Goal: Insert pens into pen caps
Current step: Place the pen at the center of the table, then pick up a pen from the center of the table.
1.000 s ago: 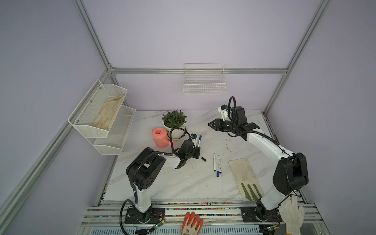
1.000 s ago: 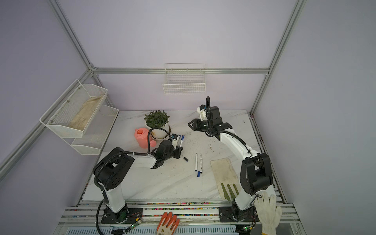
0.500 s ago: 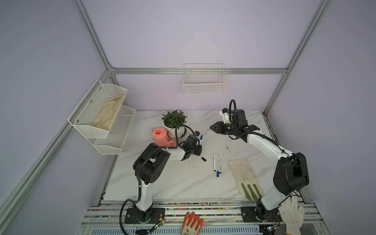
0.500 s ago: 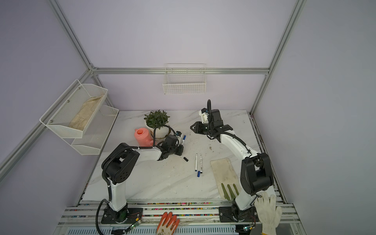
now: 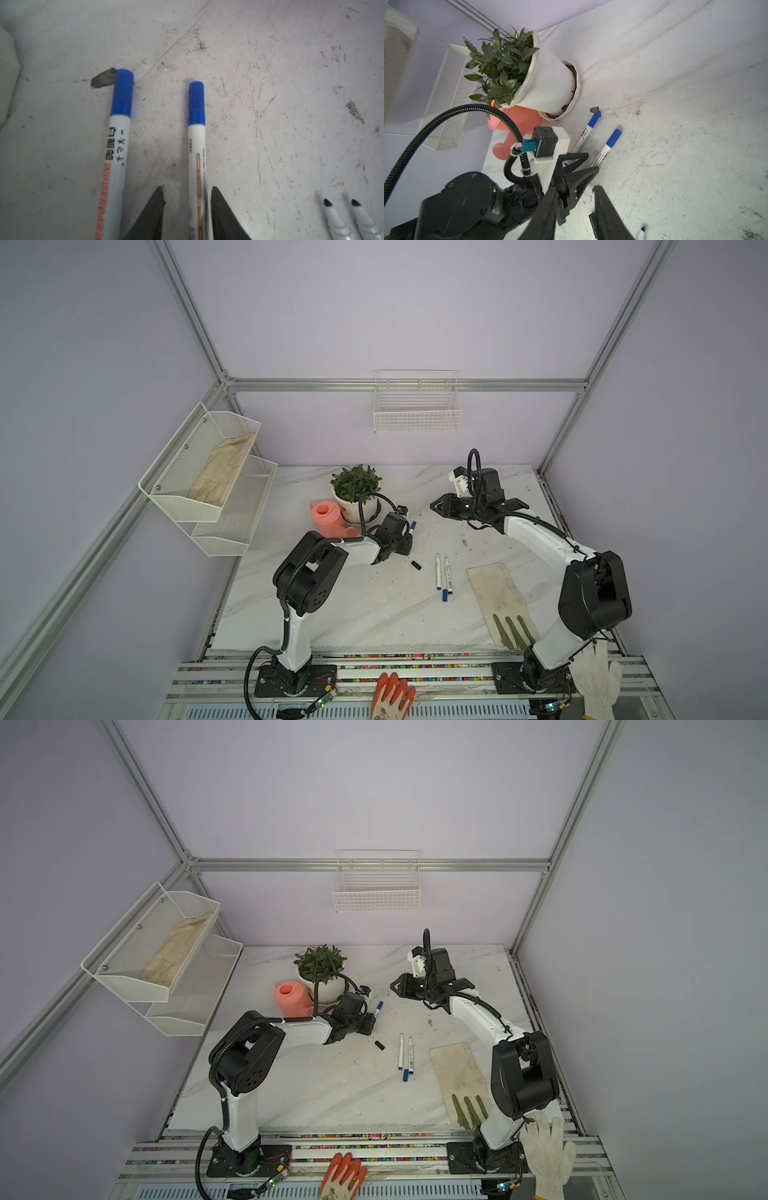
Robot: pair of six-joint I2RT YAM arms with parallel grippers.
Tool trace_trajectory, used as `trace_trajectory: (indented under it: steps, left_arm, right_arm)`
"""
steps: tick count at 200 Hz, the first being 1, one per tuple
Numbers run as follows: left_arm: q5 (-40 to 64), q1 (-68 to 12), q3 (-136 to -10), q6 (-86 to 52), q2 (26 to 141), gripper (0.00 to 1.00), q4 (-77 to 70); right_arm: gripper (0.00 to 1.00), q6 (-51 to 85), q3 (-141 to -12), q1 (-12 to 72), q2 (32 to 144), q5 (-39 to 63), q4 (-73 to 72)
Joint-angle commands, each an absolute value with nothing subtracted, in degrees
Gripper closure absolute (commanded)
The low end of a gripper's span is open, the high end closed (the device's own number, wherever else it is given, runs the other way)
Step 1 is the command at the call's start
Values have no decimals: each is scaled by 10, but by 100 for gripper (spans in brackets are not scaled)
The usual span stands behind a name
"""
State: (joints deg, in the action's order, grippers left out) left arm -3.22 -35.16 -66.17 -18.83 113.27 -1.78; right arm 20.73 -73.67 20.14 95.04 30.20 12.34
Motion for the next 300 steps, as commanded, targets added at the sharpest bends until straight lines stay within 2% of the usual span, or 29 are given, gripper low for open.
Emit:
trace_trajectory:
  steps: [1,40,49,85,159,202,233,300]
  left_arm:
    - [-29,-357,-685,-170,1071,57,-20]
    - [1,-406,-657,-126,1026,51,-24]
    - [17,-419,-646,-126,1023,47,-35]
    - [44,-466,-633,-82,1059,39,-47]
    - [-56,-513,-653,-32,1104,38,12]
    - [-66,-527,-669,-11,1120,39,59]
    - [-66,-527,-678,-11,1126,45,79]
    - [-66,-527,-691,-10,1138,74,107]
  right_arm:
    - [67,202,-732,198,921,282,127]
    - [67,197,-728,196,923,258,140]
    - [67,194,-728,195,923,253,143]
    - [67,185,-731,192,924,245,148]
    - [67,169,-730,188,912,236,159]
    - [67,169,-728,187,911,235,158]
    - [67,171,-729,187,912,236,159]
    - [67,172,-728,187,910,231,159]
